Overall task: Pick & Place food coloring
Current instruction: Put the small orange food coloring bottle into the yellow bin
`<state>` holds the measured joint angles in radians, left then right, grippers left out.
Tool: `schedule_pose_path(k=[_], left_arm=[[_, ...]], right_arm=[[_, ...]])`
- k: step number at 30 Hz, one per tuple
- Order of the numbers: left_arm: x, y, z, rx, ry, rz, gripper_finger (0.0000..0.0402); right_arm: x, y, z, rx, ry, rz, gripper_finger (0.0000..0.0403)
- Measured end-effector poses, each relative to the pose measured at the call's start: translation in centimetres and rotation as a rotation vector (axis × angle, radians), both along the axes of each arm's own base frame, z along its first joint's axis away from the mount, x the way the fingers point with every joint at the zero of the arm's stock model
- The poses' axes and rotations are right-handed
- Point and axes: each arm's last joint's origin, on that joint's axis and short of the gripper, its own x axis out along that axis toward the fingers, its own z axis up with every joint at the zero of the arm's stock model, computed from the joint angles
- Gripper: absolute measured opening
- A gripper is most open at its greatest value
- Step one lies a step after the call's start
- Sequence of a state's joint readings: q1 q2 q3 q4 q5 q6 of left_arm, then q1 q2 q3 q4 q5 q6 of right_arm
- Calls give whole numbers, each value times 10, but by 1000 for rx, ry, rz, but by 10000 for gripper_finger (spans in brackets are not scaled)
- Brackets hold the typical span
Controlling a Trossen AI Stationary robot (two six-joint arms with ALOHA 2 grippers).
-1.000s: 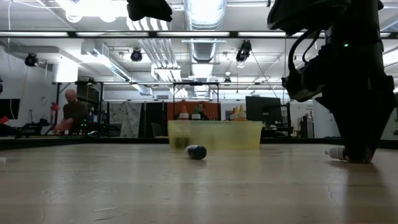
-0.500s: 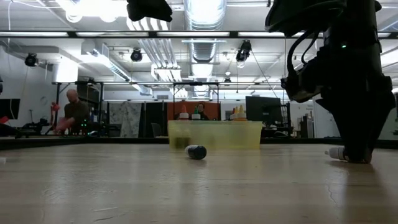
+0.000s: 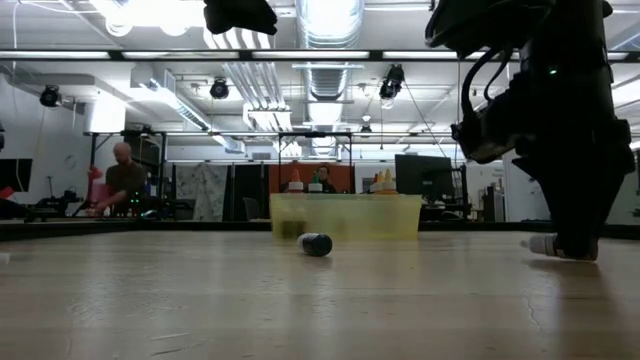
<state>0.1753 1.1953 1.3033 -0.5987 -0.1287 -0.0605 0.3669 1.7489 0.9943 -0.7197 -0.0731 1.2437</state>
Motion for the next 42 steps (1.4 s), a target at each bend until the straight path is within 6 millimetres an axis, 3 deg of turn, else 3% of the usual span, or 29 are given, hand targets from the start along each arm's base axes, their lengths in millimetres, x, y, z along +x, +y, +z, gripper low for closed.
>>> schedule_pose_path(k=[4,10,23,30,35,42], left_arm=[[0,0,1,1,-6,0,90],[3,-2,5,-3,-56,-99,90],[-5,-6,15,26,-116,-185,90],[-22,-11,29,73,-172,-281,90],[-29,-17,42,83,-234,-450,90],[-33,-21,54,237,-277,-640,90]], right_arm=[[3,0,8,23,-21,25,69],[20,-5,36,48,-135,73,67],[60,-40,129,11,-430,225,65],[66,-55,176,-31,-512,298,64],[68,-63,208,-61,-604,338,64],[68,-73,252,-51,-756,385,64]])
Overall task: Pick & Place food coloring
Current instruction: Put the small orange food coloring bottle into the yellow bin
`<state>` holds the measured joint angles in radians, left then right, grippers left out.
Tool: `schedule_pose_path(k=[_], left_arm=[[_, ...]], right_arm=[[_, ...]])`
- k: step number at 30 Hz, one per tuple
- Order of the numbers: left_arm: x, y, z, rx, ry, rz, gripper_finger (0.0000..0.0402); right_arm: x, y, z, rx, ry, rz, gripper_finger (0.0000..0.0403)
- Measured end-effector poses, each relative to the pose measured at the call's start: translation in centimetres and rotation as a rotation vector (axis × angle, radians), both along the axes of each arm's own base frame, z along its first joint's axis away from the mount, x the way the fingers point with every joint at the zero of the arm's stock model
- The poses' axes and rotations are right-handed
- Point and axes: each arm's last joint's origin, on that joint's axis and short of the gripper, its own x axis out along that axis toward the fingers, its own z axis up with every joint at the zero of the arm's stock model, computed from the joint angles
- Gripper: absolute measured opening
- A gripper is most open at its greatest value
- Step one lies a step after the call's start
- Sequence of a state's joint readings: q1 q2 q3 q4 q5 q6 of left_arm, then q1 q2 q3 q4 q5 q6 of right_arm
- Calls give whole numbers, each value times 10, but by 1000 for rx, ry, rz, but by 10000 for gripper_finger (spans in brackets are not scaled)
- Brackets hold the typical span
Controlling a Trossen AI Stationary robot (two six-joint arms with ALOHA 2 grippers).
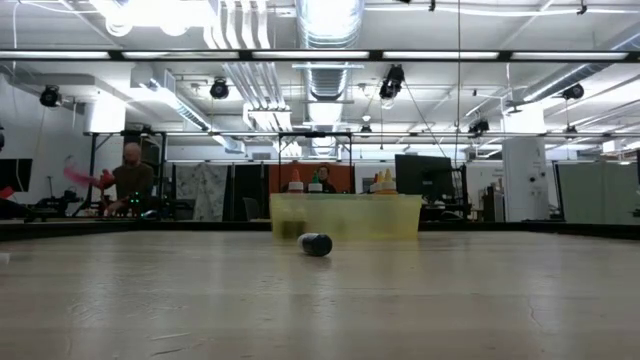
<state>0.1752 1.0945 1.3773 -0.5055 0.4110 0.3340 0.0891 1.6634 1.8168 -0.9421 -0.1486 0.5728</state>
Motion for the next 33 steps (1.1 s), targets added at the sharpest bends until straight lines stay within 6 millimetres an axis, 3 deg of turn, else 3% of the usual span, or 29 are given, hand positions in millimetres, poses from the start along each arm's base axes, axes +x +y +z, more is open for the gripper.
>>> schedule_pose_path(k=[8,15,28,33], left_arm=[[-1,-1,9,131,-73,-40,90],[6,1,13,154,-93,-43,90],[24,3,26,180,-186,-48,90],[32,3,39,103,-210,-118,109]], right_arm=[[-9,-3,49,48,-162,41,64],[-17,-4,75,58,-250,46,64],[-21,-4,79,77,-235,40,64],[-22,-4,78,98,-215,41,64]])
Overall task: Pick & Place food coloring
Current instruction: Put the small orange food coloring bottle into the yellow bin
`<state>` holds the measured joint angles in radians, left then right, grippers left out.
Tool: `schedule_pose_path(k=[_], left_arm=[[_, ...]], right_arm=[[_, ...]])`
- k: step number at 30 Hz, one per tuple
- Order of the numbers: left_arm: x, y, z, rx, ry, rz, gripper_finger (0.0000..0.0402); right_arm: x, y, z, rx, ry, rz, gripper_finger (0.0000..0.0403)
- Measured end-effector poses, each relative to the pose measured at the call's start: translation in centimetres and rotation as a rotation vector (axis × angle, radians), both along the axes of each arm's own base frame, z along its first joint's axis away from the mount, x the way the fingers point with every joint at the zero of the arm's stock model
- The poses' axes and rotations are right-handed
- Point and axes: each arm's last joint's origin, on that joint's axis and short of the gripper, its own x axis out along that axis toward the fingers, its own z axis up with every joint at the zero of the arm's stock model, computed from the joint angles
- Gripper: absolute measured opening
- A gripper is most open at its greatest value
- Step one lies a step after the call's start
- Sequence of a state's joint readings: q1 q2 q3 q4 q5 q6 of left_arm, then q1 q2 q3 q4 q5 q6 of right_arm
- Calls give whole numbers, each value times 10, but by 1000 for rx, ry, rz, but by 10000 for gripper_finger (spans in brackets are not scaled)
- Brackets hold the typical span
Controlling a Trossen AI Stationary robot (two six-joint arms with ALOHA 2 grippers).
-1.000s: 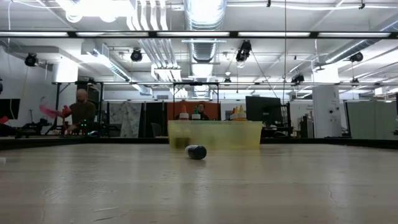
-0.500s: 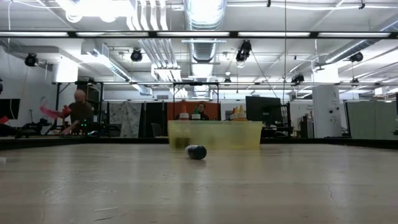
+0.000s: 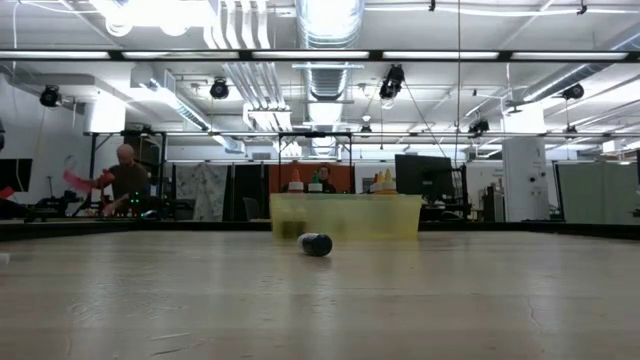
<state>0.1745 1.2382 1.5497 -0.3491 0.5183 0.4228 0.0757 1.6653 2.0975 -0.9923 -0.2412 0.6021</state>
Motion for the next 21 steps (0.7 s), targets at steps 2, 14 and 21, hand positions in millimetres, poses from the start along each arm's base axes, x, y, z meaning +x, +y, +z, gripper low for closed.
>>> schedule_pose_path(k=[2,14,21], left_arm=[[4,0,4,-45,29,-26,124],[31,0,5,-35,273,-110,165],[32,-5,14,63,216,-145,165]], right_arm=[[0,0,0,2,1,2,64],[-2,-7,-2,10,17,89,64],[-6,-22,-4,49,52,129,64]])
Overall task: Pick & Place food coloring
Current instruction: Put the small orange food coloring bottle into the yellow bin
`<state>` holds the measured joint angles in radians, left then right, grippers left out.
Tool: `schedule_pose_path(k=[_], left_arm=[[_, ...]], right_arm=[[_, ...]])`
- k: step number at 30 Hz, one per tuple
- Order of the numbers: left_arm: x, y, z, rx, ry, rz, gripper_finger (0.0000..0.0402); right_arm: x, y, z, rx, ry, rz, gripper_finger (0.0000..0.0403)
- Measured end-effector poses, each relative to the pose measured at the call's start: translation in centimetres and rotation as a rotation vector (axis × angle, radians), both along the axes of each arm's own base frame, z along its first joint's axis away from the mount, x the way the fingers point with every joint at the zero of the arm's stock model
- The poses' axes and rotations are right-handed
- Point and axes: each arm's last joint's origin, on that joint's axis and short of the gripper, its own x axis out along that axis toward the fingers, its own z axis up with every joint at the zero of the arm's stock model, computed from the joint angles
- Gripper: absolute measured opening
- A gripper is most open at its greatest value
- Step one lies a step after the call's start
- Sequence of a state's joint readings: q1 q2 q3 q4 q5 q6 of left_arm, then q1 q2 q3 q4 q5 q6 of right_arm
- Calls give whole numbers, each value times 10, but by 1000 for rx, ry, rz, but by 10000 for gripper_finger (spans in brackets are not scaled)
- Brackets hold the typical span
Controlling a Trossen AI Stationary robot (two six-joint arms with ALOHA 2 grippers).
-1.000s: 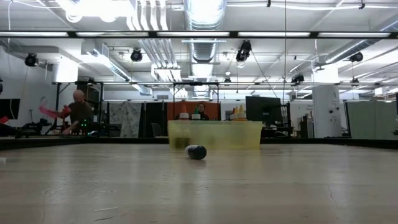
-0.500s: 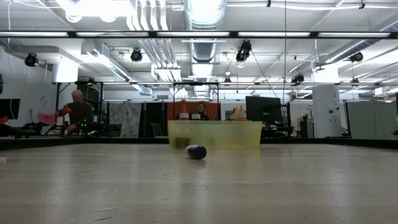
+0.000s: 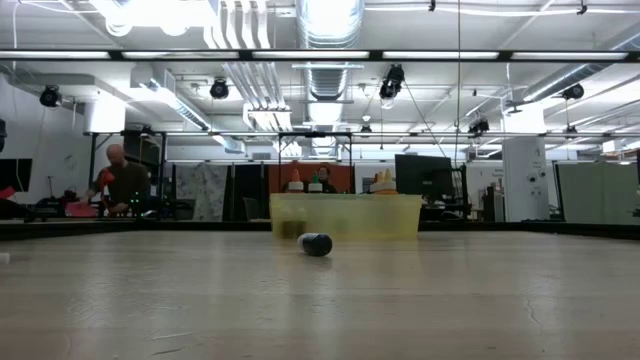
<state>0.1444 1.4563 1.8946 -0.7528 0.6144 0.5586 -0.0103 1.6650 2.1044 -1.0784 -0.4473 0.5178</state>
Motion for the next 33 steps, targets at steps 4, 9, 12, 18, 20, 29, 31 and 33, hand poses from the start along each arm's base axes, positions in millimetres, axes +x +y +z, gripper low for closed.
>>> schedule_pose_path(k=[4,9,12,18,20,29,31,33], left_arm=[[2,-1,-2,4,6,-5,165],[8,-5,-6,44,-1,-34,165],[13,-6,-8,85,-17,-51,165],[23,-4,-15,115,3,-10,165],[28,-3,-19,128,13,7,165],[36,-2,-24,135,16,4,165],[36,-4,-23,134,9,-3,165],[36,-5,-22,141,-3,-11,165]], right_arm=[[0,-8,1,26,-3,12,64],[-1,-13,1,40,-9,27,64],[-1,-14,1,52,-12,43,64],[-1,-14,2,72,-10,52,64],[0,-14,1,79,-3,50,64],[3,-15,-7,86,37,56,64],[4,-15,-9,85,44,57,64],[5,-16,-10,85,49,54,64]])
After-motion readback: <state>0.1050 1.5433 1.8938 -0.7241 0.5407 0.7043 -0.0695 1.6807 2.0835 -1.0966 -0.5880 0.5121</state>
